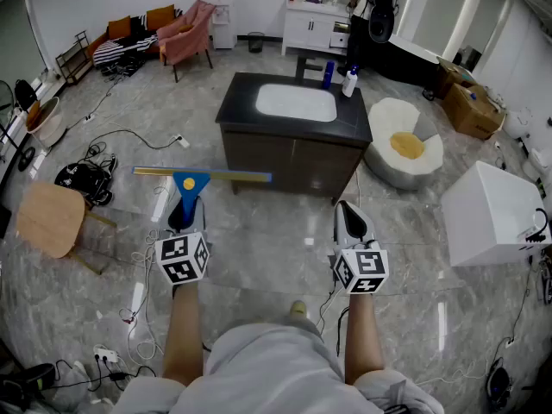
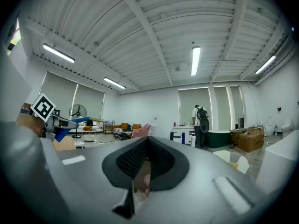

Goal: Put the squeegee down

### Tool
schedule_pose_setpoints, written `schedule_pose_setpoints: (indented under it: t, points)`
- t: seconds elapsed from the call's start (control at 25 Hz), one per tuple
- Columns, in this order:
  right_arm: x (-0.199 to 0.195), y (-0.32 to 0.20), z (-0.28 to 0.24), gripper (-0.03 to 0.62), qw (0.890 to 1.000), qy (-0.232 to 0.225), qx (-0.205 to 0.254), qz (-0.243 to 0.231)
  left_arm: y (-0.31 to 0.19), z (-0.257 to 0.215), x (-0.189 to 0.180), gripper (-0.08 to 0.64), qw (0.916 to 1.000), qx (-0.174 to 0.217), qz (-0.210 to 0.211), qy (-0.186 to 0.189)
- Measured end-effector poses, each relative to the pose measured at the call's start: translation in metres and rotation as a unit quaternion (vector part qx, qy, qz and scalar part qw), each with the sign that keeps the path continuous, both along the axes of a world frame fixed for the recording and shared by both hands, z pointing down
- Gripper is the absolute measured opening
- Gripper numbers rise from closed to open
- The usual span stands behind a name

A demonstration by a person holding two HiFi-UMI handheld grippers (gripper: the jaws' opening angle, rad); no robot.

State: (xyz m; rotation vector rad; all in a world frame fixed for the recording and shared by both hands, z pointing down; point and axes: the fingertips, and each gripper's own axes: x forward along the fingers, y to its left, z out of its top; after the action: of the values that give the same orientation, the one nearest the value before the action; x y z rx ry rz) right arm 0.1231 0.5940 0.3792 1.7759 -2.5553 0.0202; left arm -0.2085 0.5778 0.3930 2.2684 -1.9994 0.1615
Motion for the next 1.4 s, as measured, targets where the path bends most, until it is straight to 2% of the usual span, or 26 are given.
schedule_pose_setpoints:
  t: [0.64,0.92,1.2,1.4]
  points:
    - [-0.015,0.003,-0.001,0.003,1.0,-0.016,0.005,0.002,0.001,0.005,-0.013,0.126,1.0,-0.004,0.005,0.005]
    - [-0.018,-0.002,0.014,0.003,1.0,0.008,-0.009,-0.005,-0.009,0.018,-0.012,0.126,0.9999,-0.011,0.005,0.009]
    - [-0.019,-0.051,0.023,0.003,1.0,0.004,-0.014,-0.011,-0.049,0.027,-0.01,0.126,0.9998,-0.018,-0.001,0.007]
    - [-0.011,-0.108,0.032,0.003,1.0,-0.005,-0.022,-0.016,-0.1,0.031,-0.004,0.126,0.9997,-0.023,-0.004,-0.002]
